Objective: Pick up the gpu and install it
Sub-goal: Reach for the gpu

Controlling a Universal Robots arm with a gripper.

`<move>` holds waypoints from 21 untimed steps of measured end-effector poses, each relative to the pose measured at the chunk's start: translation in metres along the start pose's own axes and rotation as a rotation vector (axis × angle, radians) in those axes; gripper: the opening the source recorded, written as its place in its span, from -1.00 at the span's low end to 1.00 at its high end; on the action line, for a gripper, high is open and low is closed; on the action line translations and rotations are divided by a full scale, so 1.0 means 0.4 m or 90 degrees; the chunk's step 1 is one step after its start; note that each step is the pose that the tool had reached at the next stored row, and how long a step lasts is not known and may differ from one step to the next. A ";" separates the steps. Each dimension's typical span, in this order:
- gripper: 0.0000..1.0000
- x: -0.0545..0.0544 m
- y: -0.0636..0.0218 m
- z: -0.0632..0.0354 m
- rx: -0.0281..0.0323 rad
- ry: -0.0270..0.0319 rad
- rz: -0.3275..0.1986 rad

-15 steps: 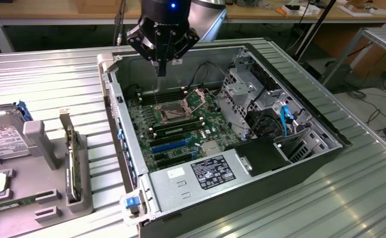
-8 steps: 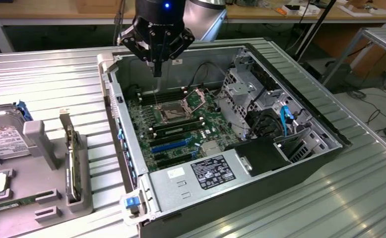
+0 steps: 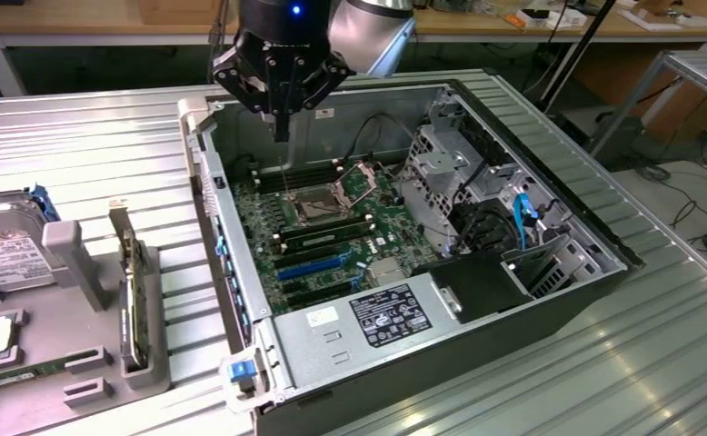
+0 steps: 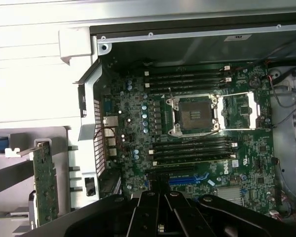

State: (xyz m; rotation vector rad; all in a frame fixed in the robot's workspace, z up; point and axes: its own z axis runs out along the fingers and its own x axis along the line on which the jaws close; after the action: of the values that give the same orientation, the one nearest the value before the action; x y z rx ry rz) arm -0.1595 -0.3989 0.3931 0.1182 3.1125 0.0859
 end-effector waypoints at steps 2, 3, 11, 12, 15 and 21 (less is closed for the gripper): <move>-0.79 0.003 0.000 0.000 0.0000 0.0000 0.000; -0.79 0.006 0.000 0.000 0.0000 0.0000 0.000; -0.79 0.023 -0.002 -0.001 0.0000 0.0000 0.000; -0.79 0.025 -0.002 -0.001 0.0000 0.0000 0.000; -0.79 0.031 -0.002 -0.001 0.0000 0.0000 0.000; -0.79 0.041 -0.003 -0.001 0.0000 0.0000 0.000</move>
State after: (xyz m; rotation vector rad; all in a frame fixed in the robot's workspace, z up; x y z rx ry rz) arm -0.1760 -0.3989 0.3931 0.1183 3.1124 0.0860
